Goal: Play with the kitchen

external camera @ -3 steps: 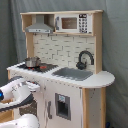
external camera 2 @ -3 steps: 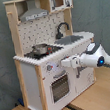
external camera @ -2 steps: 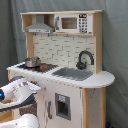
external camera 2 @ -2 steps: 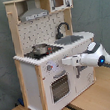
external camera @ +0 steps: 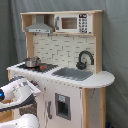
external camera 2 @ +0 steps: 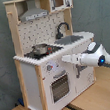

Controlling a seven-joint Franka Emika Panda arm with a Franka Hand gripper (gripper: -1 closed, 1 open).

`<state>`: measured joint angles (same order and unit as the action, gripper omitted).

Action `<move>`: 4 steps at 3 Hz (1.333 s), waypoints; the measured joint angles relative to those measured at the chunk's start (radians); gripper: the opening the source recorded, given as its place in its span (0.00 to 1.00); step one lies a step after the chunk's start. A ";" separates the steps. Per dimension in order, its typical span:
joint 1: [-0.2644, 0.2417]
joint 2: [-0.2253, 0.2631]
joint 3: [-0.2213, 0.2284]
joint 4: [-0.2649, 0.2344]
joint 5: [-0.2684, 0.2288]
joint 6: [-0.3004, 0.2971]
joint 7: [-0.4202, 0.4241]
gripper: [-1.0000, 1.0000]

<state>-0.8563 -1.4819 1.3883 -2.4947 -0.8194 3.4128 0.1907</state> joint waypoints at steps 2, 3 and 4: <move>0.003 0.000 -0.001 -0.001 0.000 0.000 0.215 0.00; 0.004 0.000 -0.001 -0.002 0.000 0.000 0.322 0.00; 0.005 0.000 -0.001 -0.002 0.000 0.000 0.423 0.00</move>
<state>-0.8515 -1.4819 1.3872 -2.4968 -0.8192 3.4127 0.6134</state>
